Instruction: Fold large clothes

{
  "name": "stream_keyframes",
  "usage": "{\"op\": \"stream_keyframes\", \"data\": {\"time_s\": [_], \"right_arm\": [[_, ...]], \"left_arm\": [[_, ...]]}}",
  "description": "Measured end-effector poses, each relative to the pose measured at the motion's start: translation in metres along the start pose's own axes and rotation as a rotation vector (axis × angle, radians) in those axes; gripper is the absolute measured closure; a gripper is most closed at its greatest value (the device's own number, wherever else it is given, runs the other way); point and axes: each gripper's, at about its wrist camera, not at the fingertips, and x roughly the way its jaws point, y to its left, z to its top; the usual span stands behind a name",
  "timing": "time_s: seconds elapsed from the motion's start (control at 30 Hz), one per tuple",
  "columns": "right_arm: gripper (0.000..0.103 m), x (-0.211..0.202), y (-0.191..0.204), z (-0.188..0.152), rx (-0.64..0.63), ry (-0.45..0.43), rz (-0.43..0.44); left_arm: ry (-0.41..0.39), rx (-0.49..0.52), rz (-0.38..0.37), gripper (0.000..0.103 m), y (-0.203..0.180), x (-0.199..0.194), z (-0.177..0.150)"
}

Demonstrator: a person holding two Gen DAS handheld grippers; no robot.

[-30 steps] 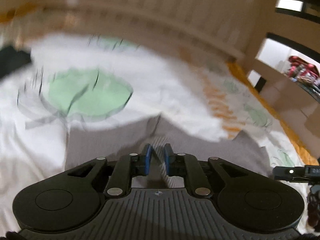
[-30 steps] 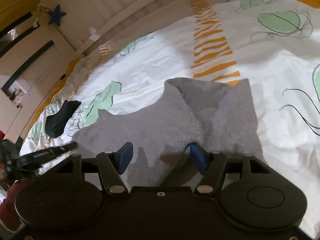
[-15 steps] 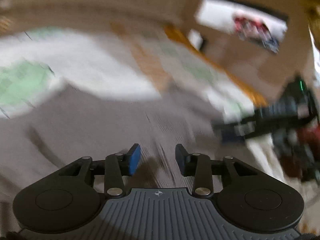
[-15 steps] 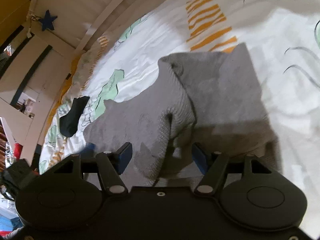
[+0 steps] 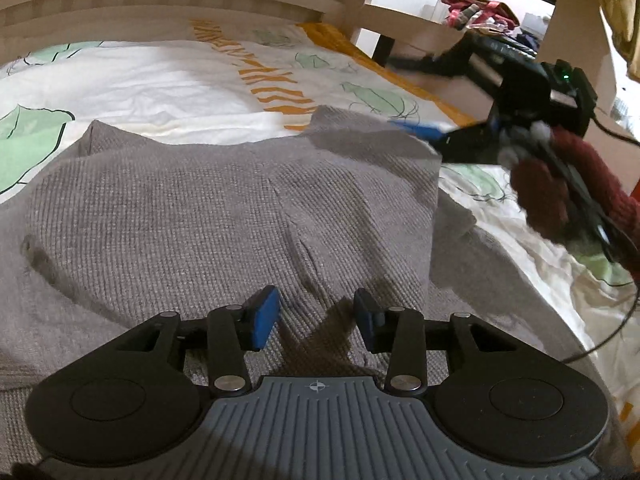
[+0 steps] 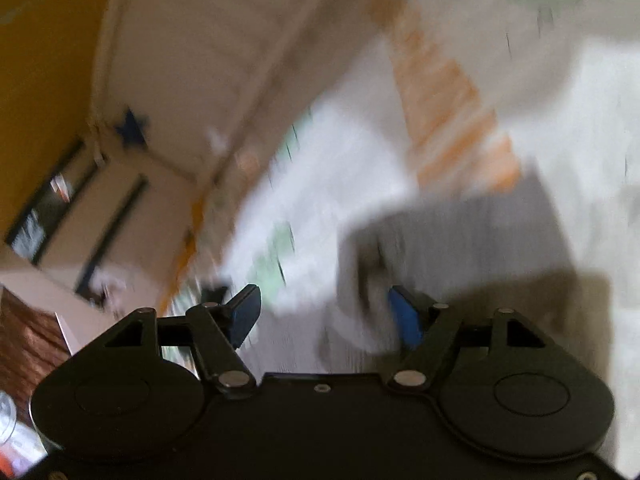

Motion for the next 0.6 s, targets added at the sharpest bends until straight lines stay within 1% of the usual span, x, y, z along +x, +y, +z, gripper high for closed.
{"op": "stream_keyframes", "data": {"time_s": [0.07, 0.1, 0.17, 0.2, 0.27, 0.33, 0.4, 0.43, 0.47, 0.53, 0.6], "right_arm": [[0.029, -0.011, -0.002, 0.011, 0.013, -0.079, 0.012], [0.029, -0.016, -0.003, 0.014, 0.019, -0.104, -0.001], [0.029, -0.025, -0.001, 0.014, -0.001, -0.129, -0.062], [0.029, -0.028, 0.003, 0.011, -0.038, -0.131, -0.090], [0.031, -0.028, 0.019, 0.003, -0.159, -0.109, -0.147], [0.045, -0.024, 0.040, -0.009, -0.310, -0.088, -0.177], [0.051, -0.014, 0.060, -0.021, -0.436, -0.057, -0.171], [0.052, -0.011, 0.068, -0.027, -0.492, -0.033, -0.158], [0.053, -0.005, 0.076, -0.032, -0.544, -0.005, -0.154], [0.053, 0.009, 0.084, -0.047, -0.636, 0.042, -0.202], [0.053, 0.018, 0.079, -0.056, -0.671, 0.068, -0.277]], "left_arm": [[-0.001, -0.006, -0.005, 0.063, 0.001, -0.001, -0.001], [-0.002, -0.010, -0.007, 0.063, 0.003, -0.002, 0.000], [0.001, -0.016, -0.008, 0.063, 0.004, -0.004, 0.001], [0.001, -0.015, -0.006, 0.063, 0.004, -0.006, 0.004], [-0.016, 0.005, -0.001, 0.062, 0.001, -0.012, 0.011], [-0.094, 0.051, 0.021, 0.062, 0.000, -0.023, 0.018], [-0.157, 0.072, 0.064, 0.059, 0.004, -0.032, 0.023], [-0.182, 0.058, 0.089, 0.057, 0.011, -0.035, 0.025], [-0.192, 0.027, 0.110, 0.052, 0.019, -0.036, 0.026], [-0.180, -0.061, 0.155, 0.050, 0.041, -0.033, 0.024], [-0.143, -0.194, 0.209, 0.051, 0.069, -0.029, 0.017]]}}
